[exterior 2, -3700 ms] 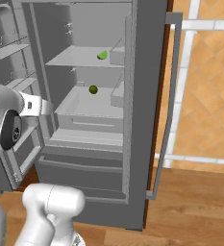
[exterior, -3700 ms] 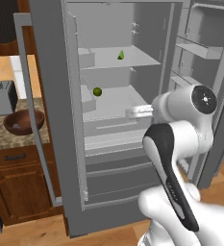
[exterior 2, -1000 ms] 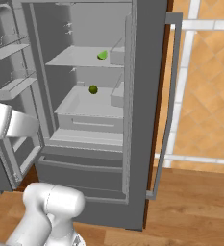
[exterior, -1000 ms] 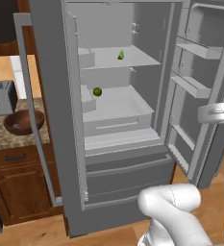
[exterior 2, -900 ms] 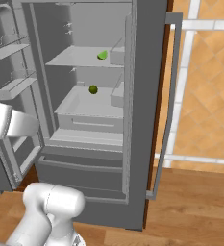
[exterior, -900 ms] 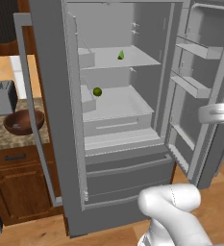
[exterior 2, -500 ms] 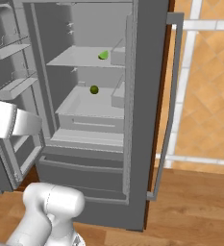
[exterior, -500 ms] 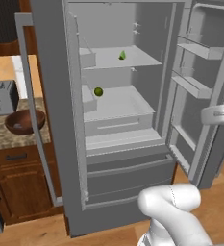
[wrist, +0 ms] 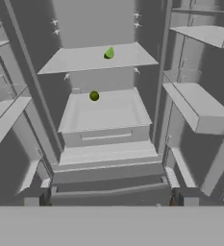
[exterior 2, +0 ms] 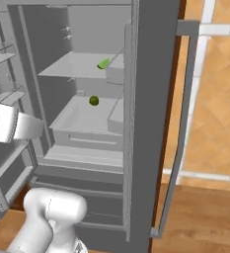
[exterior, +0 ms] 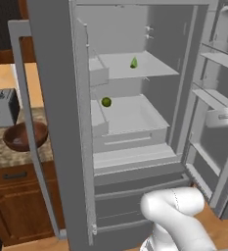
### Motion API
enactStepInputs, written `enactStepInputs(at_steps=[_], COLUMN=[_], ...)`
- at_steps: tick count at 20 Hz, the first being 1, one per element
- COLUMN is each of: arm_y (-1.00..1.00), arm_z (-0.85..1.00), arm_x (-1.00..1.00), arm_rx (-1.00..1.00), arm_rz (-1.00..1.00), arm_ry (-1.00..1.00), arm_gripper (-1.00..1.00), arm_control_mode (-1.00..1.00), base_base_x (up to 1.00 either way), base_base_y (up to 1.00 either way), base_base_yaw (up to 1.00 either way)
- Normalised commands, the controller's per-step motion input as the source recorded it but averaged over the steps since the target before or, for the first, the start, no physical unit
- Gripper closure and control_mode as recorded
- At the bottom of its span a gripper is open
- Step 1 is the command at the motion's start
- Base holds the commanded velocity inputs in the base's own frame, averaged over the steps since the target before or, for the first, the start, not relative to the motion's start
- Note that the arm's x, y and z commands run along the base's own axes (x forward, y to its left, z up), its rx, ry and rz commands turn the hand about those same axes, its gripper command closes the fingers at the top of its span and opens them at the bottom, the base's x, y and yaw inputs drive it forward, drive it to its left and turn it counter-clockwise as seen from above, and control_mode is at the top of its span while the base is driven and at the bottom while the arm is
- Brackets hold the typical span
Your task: Grab a lemon wedge from the fridge and one ice cube from the ice bowl, and put them in the glass of lemonade.
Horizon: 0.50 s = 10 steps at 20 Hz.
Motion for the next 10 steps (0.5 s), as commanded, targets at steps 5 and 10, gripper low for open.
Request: enactStepInputs(at_steps=[5,10], arm_y=[0.0,0.0], arm_z=[0.0,0.0], arm_x=[0.0,0.0], arm_rx=[0.0,0.0], arm_rz=[0.0,0.0], arm_ry=[0.0,0.0], arm_gripper=[-1.0,-1.0], arm_control_mode=[1.0,1.0], base_base_x=[0.68,0.68], base_base_y=[0.02,0.05], base_base_yaw=[0.0,0.0])
